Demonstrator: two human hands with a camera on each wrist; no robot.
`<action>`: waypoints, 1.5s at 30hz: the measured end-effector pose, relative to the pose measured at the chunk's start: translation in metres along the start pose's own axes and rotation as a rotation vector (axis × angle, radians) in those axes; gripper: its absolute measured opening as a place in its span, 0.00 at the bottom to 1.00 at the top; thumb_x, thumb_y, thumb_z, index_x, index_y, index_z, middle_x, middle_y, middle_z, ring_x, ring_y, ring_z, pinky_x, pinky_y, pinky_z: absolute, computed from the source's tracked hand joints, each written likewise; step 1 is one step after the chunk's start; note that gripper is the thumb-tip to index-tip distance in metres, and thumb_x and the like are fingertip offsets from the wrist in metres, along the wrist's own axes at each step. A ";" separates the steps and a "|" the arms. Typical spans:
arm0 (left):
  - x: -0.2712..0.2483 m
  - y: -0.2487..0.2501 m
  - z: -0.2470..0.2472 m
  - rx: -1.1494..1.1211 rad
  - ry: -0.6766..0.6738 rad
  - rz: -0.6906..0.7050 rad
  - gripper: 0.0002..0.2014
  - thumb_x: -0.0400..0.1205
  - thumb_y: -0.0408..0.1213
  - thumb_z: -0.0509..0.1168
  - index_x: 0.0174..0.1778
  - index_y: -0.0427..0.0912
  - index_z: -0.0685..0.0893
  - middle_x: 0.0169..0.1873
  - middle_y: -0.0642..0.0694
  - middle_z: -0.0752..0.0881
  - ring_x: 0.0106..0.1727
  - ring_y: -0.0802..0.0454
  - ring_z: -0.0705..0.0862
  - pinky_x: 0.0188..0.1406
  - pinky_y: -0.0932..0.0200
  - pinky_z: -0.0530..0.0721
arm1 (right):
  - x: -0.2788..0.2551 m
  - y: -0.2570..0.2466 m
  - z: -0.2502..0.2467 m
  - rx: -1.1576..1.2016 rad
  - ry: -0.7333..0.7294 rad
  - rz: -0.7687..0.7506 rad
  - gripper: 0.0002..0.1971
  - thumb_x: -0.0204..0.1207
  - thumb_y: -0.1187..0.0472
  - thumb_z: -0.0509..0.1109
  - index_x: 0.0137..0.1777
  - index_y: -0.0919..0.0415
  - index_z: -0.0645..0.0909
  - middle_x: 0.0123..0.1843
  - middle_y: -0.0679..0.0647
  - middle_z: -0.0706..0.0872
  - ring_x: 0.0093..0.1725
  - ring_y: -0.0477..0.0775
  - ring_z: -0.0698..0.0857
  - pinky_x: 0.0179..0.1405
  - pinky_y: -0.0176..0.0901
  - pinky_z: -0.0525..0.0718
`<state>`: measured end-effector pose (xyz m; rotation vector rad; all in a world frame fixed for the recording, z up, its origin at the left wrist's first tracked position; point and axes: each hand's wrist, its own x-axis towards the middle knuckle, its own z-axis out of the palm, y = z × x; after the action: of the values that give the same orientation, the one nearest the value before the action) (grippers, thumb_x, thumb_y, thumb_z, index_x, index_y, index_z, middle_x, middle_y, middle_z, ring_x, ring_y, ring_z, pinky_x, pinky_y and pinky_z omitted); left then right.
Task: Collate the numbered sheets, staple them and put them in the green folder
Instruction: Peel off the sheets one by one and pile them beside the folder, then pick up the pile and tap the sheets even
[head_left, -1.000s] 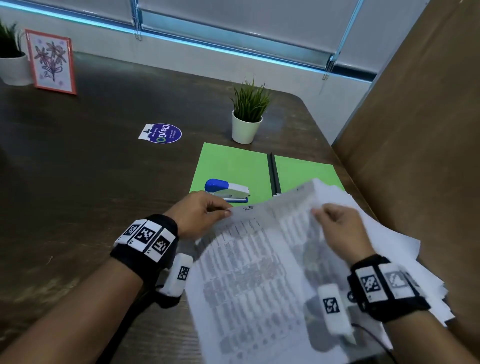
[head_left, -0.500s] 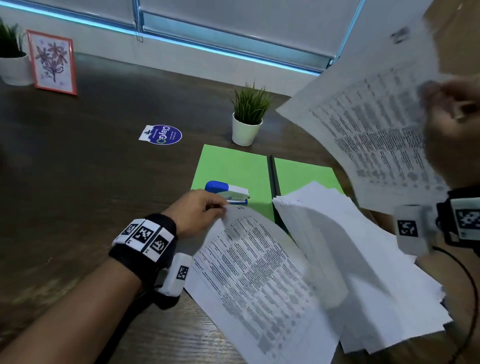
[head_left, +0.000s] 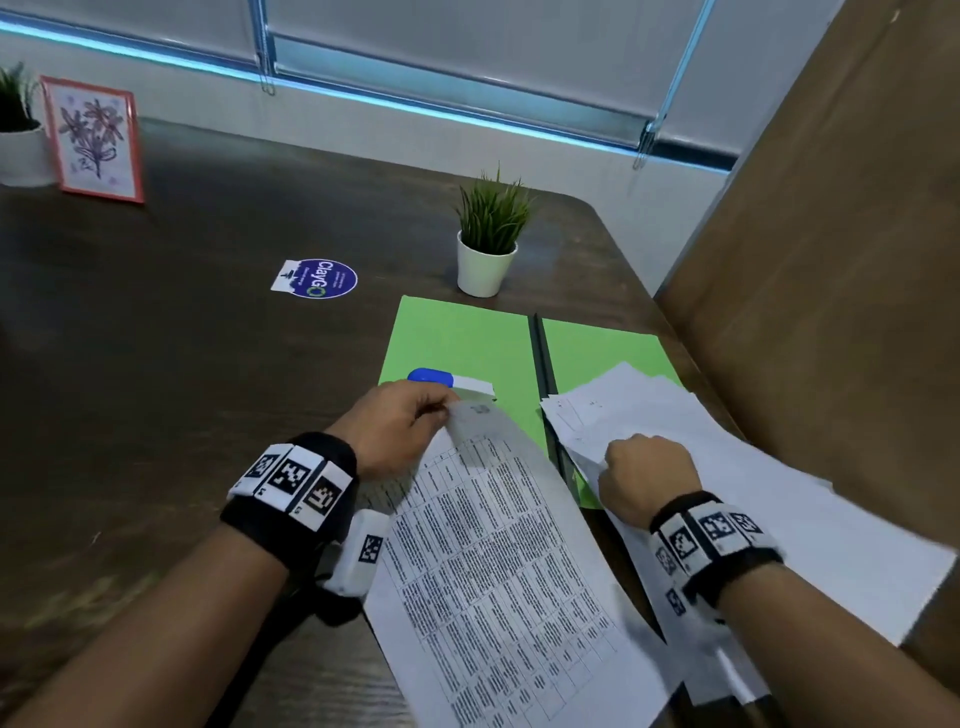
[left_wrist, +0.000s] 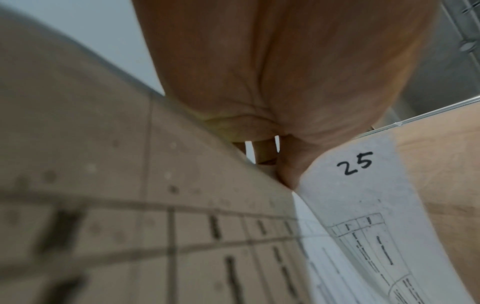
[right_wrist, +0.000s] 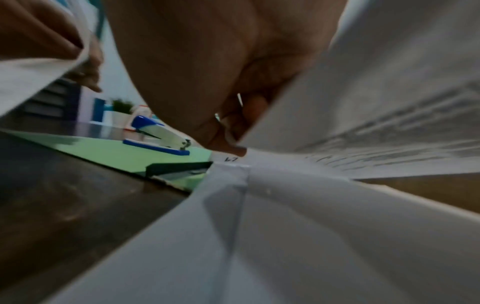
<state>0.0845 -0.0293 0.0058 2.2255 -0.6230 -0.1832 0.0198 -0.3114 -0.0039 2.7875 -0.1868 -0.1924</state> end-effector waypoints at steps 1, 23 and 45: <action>0.001 0.000 0.000 -0.011 0.011 0.009 0.09 0.86 0.34 0.64 0.50 0.52 0.88 0.48 0.56 0.90 0.53 0.53 0.86 0.59 0.53 0.84 | 0.004 0.000 0.001 0.042 -0.011 0.044 0.11 0.79 0.55 0.62 0.52 0.59 0.82 0.54 0.57 0.88 0.54 0.61 0.86 0.47 0.44 0.79; 0.009 -0.007 -0.002 -0.009 0.158 -0.051 0.20 0.82 0.44 0.71 0.71 0.58 0.83 0.55 0.58 0.87 0.61 0.58 0.82 0.72 0.53 0.77 | -0.003 -0.029 -0.009 1.083 -0.205 -0.212 0.13 0.84 0.55 0.66 0.37 0.54 0.83 0.28 0.48 0.80 0.26 0.47 0.74 0.28 0.39 0.71; 0.014 0.094 0.101 -0.961 0.175 -0.360 0.23 0.86 0.52 0.63 0.62 0.33 0.87 0.59 0.40 0.90 0.61 0.45 0.88 0.68 0.47 0.83 | -0.063 -0.032 -0.057 0.445 0.378 -0.323 0.13 0.70 0.53 0.70 0.51 0.58 0.85 0.60 0.56 0.83 0.63 0.61 0.81 0.52 0.50 0.80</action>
<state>0.0289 -0.1565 0.0085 1.3678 0.0093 -0.3727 -0.0295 -0.2534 0.0457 3.2085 0.3583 0.3420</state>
